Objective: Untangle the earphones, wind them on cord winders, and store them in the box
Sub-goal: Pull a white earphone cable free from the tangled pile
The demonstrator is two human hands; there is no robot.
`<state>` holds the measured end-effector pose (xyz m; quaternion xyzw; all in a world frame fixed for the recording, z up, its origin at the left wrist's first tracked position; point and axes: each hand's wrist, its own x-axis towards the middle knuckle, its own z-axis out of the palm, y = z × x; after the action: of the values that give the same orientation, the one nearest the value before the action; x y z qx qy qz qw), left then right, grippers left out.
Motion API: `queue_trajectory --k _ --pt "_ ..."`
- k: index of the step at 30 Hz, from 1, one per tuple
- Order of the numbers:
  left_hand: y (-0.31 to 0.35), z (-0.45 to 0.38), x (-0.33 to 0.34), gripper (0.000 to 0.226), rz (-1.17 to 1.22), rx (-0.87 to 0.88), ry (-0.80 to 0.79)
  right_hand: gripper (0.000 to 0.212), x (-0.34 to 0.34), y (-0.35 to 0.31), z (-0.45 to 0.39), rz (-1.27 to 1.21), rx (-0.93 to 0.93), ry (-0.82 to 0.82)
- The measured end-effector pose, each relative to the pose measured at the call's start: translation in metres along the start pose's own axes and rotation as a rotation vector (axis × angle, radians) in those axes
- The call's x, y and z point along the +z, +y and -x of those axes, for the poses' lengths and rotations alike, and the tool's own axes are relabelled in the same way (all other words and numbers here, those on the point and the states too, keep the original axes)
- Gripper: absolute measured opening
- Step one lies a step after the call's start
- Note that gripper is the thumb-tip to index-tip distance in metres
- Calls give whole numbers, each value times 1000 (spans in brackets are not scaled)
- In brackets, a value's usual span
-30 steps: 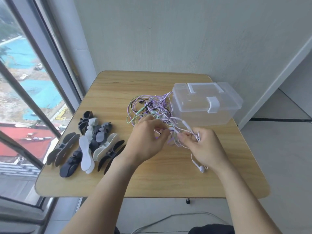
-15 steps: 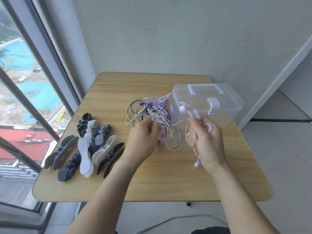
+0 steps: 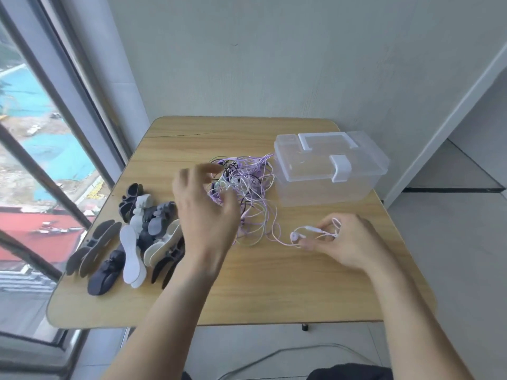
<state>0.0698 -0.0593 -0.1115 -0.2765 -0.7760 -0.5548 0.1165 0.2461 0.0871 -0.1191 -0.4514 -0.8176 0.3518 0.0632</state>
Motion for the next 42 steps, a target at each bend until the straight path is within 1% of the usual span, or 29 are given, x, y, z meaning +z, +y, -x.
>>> queue_trajectory --k 1,2,4,5,6,8,10,11,12,13,14,15,16,17,18,19,20,22,23,24,25,27,30,33,35,37,39,42 --pt "7 3 1 37 21 119 -91 48 2 -2 0 -1 -22 -33" --pt "9 7 3 40 48 195 -224 47 6 -4 -2 11 -63 -50" --pt "13 13 6 50 80 229 -526 38 15 -8 -6 65 -156 -56" --pt "12 15 7 54 54 232 -652 31 19 -9 -8 82 -192 -58" --pt "9 16 9 56 7 245 -744 27 22 -10 -10 99 -227 -65" --pt "0 19 14 60 -89 258 -862 32 25 -9 -14 125 -292 -104" --pt "-11 20 18 66 -128 256 -883 40 25 -10 -12 28 -359 -159" --pt "-16 20 20 62 -155 260 -877 39 23 -13 -8 -91 -385 -175" --pt "-19 21 21 51 -188 284 -858 31 21 -15 -7 -230 -401 -165" --pt "-22 21 23 33 -205 316 -814 23 19 -16 -6 -356 -405 -120" --pt "-23 21 24 20 -200 341 -762 21 15 -18 -5 -450 -392 -61" --pt "-23 21 26 16 -175 345 -713 24 12 -20 -3 -552 -358 -31" --pt "-23 20 27 13 -136 329 -674 29 9 -22 -3 -698 -303 -35" --pt "-22 20 28 10 -106 314 -640 32 6 -24 -2 -928 -223 -84" --pt "-22 19 28 7 -106 309 -611 34 2 -28 1 -1190 -165 -168" --pt "-21 19 29 7 -134 310 -593 37 -1 -32 4 -1413 -144 -233" --pt "-22 19 29 7 -175 311 -584 38 -3 -34 7 -1567 -145 -269" --pt "-23 18 29 7 -245 301 -568 39 -7 -37 12 -1742 -146 -309" --pt "-25 16 28 6 -266 288 -559 38 -8 -37 11 -1772 -121 -322" --pt "-25 15 27 5 -273 283 -543 38 -10 -36 10 -1748 -91 -328" --pt "-26 12 25 4 -271 282 -528 37 -11 -33 7 -1671 -58 -318" --pt "-25 9 24 3 -259 291 -502 37 -8 -30 2 -1424 -32 -248" --pt "-24 8 26 15 -216 292 -488 32 6 -30 0 -1133 -64 -150" --pt "-19 10 26 30 -186 345 -482 27 18 -34 3 -880 -163 -180" --pt "-16 13 25 30 -208 402 -480 31 23 -36 7 -702 -278 -239" --pt "-15 13 23 23 -250 435 -473 36 23 -37 10 -628 -333 -259" --pt "-17 11 21 18 -255 428 -481 29 19 -38 11 -629 -324 -237" --pt "-23 6 19 13 -248 382 -467 31 11 -37 8 -744 -283 -182"
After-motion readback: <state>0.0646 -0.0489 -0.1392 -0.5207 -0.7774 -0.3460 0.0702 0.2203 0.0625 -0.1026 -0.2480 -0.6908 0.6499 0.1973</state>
